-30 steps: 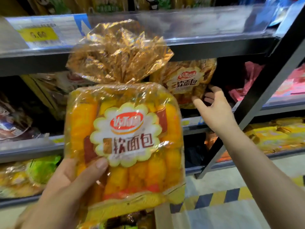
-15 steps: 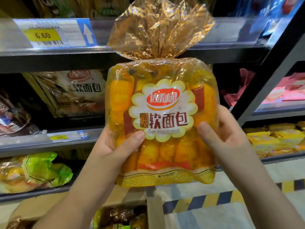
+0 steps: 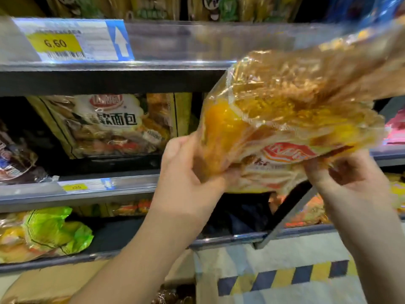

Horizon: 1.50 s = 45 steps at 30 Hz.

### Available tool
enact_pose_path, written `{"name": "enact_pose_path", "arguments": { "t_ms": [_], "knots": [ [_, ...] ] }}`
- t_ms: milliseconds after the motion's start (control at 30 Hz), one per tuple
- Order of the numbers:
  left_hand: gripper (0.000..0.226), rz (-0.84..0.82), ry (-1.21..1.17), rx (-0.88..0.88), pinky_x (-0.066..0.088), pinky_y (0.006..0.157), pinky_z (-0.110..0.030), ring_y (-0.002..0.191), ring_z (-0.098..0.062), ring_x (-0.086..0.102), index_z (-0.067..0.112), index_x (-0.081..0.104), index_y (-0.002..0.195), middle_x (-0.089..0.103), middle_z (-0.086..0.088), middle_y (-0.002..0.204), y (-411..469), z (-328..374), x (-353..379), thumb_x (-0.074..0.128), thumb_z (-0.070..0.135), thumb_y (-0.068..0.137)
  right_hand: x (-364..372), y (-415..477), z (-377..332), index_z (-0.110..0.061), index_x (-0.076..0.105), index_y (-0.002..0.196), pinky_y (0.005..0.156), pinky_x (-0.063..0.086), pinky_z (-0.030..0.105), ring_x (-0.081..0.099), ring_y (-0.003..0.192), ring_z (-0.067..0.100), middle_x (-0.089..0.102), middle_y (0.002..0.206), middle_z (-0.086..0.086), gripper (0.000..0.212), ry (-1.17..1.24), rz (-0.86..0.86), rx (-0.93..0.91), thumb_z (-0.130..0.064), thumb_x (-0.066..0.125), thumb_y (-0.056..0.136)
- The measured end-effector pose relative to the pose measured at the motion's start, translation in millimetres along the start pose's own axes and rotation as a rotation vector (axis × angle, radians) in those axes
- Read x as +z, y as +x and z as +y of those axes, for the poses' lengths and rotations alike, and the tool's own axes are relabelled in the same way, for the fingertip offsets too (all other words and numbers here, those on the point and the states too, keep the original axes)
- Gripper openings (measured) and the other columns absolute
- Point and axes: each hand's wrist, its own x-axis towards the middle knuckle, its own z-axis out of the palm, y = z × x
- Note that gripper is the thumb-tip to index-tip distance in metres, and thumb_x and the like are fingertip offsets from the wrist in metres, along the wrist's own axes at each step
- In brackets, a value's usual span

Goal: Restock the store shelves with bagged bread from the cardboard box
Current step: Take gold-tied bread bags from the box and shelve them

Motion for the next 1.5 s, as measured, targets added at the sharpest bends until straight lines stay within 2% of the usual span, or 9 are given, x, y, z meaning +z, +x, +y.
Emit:
{"name": "enact_pose_path", "arguments": {
  "t_ms": [133,300,433,567,667,900,1100,1333,1500],
  "knots": [
    [0.045,0.045,-0.023,0.080,0.045,0.088,0.000,0.109,0.004,0.060,0.048,0.057,0.108,0.061,0.015,0.121,18.3,5.4,3.0,0.086,0.024,0.083,13.5,11.4,-5.3,-0.020,0.068,0.108,0.068,0.046,0.005,0.066,0.079,-0.012,0.074,0.087,-0.023,0.016,0.061,0.108,-0.065,-0.022,0.073,0.092],
    [0.043,-0.086,-0.124,0.095,0.050,0.098,-0.013,0.117,0.008,0.060,0.033,0.052,0.131,0.064,0.020,0.125,34.5,-10.7,10.6,0.074,0.028,0.094,31.5,31.2,18.2,-0.021,0.053,0.137,0.103,0.048,0.022,0.063,0.121,0.004,0.069,0.125,-0.013,0.039,0.060,0.036,-0.075,-0.010,0.063,0.101],
    [0.054,-0.284,-0.098,-0.020,0.048,0.109,-0.035,0.122,0.002,0.058,0.029,0.036,0.134,0.060,0.017,0.130,36.3,-28.5,14.2,0.056,0.058,0.093,38.6,32.9,35.1,-0.038,0.038,0.149,0.106,0.040,0.028,0.055,0.126,0.001,0.058,0.139,-0.018,0.048,-0.070,-0.003,0.034,-0.036,0.055,0.104],
    [0.041,-0.315,-0.047,-0.082,0.045,0.093,-0.020,0.111,0.006,0.057,0.033,0.038,0.127,0.060,0.018,0.121,37.0,-28.5,16.5,0.034,0.064,0.100,42.2,35.2,29.9,-0.075,0.034,0.119,0.109,0.035,0.040,0.050,0.115,0.002,0.051,0.124,-0.035,0.029,-0.088,-0.045,0.209,-0.081,0.024,0.092],
    [0.048,-0.242,-0.030,-0.173,0.034,0.074,-0.013,0.092,0.010,0.052,0.040,0.038,0.133,0.056,0.024,0.110,49.4,-16.1,20.7,0.024,0.070,0.099,47.9,44.6,25.8,-0.059,0.043,0.121,0.106,0.034,0.039,0.050,0.117,0.007,0.051,0.113,-0.037,0.047,-0.053,-0.017,0.245,-0.084,0.020,0.089],
    [0.069,-0.115,-0.004,-0.356,0.037,0.096,-0.034,0.104,-0.018,0.048,0.037,0.039,0.148,0.050,0.009,0.117,78.7,-1.1,28.7,0.027,0.079,0.094,56.5,79.0,13.2,-0.042,0.059,0.130,0.108,0.044,0.048,0.060,0.120,0.017,0.066,0.127,-0.012,0.091,-0.044,0.070,0.326,-0.100,0.025,0.069],
    [0.066,-0.074,-0.175,-0.517,0.040,0.115,-0.053,0.138,-0.035,0.045,0.029,0.030,0.156,0.047,-0.007,0.146,88.9,-10.1,29.9,0.048,0.060,0.100,63.2,92.7,8.7,-0.032,0.050,0.142,0.103,0.044,0.044,0.055,0.113,0.021,0.060,0.115,-0.010,0.082,-0.001,0.027,0.460,-0.088,0.032,0.085],
    [0.053,-0.091,0.033,-0.288,0.050,0.078,-0.025,0.095,-0.005,0.060,0.032,0.040,0.129,0.055,0.020,0.100,66.9,-25.1,23.6,0.040,0.073,0.095,60.2,65.8,36.3,-0.030,0.040,0.145,0.063,0.034,0.016,0.050,0.087,-0.001,0.054,0.103,-0.015,0.055,-0.069,0.044,0.341,-0.062,0.034,0.101],
    [0.033,-0.125,0.215,-0.136,0.048,0.074,-0.024,0.093,-0.001,0.059,0.028,0.041,0.131,0.062,0.010,0.110,46.1,-44.6,18.7,0.039,0.049,0.107,58.5,40.9,55.5,-0.027,0.033,0.153,0.082,0.036,0.012,0.048,0.108,0.002,0.049,0.121,-0.017,0.052,-0.270,0.055,0.152,-0.046,0.043,0.106]
  ]
}}
